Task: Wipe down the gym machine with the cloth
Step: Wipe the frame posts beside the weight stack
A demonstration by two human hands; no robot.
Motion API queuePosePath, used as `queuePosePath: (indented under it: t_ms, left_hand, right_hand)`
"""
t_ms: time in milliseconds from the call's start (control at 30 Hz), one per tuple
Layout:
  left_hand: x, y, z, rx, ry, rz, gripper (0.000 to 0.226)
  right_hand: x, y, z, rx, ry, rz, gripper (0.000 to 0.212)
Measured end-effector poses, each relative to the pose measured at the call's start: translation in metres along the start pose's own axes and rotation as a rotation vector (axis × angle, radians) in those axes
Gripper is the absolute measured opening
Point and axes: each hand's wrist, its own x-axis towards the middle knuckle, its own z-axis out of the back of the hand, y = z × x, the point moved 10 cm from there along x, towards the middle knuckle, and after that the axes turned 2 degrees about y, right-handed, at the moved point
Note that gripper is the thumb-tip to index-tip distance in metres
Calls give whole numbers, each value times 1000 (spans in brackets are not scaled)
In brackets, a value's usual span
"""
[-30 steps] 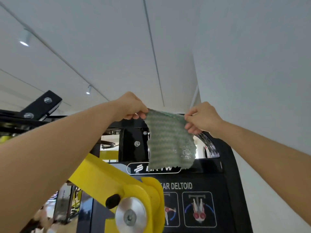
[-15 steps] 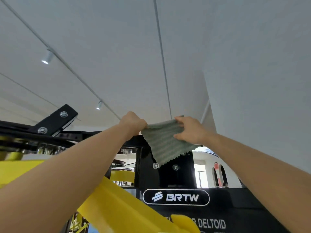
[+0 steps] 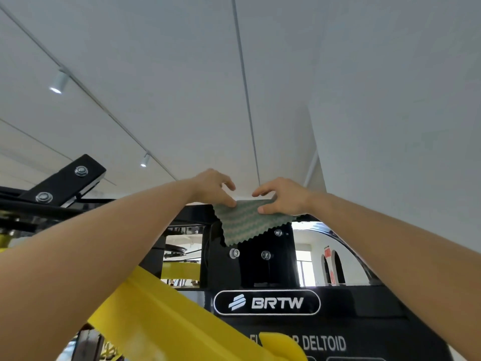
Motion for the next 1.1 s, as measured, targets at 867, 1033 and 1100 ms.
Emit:
queuePosePath:
  t_ms: [867, 1033, 1100]
  left_hand:
    - [15, -167, -68, 353, 76, -308, 68]
    - [10, -196, -81, 435, 24, -364, 67]
    - [9, -206, -86, 450, 10, -370, 67]
  right_hand:
    - [-125, -113, 61, -49, -201, -147, 58]
    - [-157, -146, 55, 70, -255, -204, 62]
    - [-169, -155, 52, 100, -278, -221, 61]
